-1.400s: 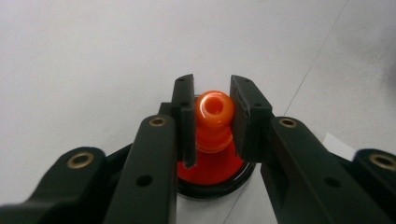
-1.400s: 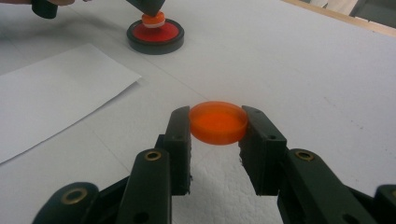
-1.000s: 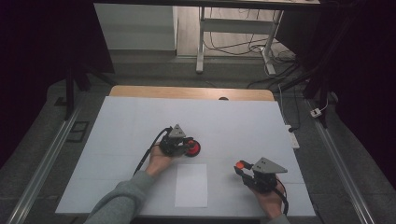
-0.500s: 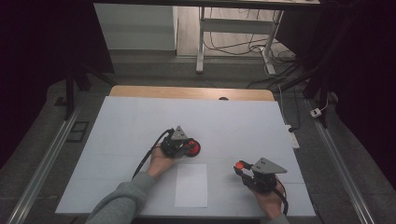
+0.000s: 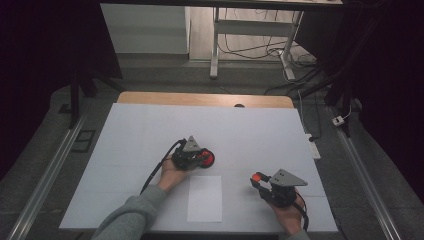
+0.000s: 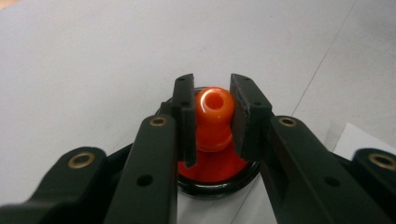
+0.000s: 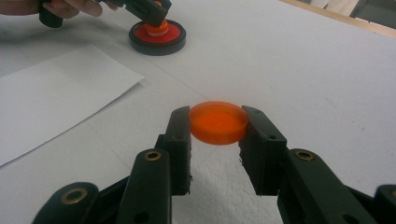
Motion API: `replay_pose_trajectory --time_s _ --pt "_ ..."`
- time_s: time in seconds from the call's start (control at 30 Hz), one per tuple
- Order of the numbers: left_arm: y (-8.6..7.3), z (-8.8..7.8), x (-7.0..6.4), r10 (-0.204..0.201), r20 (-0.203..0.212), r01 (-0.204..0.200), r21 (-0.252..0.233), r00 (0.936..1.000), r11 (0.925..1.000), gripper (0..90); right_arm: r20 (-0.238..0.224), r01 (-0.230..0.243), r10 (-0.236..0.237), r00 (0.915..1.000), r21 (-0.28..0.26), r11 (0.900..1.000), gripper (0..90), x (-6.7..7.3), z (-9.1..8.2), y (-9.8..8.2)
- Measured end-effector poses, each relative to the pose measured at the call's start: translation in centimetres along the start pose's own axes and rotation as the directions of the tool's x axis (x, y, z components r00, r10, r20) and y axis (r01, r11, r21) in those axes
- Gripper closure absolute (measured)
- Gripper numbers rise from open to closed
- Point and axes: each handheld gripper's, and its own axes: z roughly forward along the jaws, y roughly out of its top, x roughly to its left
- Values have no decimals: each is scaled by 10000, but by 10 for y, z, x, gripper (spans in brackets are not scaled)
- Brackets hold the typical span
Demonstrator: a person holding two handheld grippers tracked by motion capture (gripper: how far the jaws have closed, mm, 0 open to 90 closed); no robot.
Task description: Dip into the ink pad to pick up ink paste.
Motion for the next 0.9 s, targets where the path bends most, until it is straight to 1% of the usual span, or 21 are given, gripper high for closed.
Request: replay_pose_trajectory --time_s 0.13,0.37,0.63,0.77,0.9 --pt "0 0 0 7 -1 -7 -5 10000 10000 732 61 -8 8 10000 30 10000 645 0 0 0" --pt "0 0 1 -75 34 75 -7 10000 10000 732 31 6 -6 10000 -5 10000 645 -1 0 0" --pt "-1 0 3 -259 172 260 -74 9995 9996 732 21 1 -1 10000 -1 10000 644 -2 0 0" --pt "-1 0 2 -232 134 233 -73 9996 9997 732 68 20 -20 10000 8 10000 644 -1 0 0" --pt "-1 0 1 -239 33 239 -94 9997 9997 731 14 9 -9 10000 5 10000 644 -1 0 0"
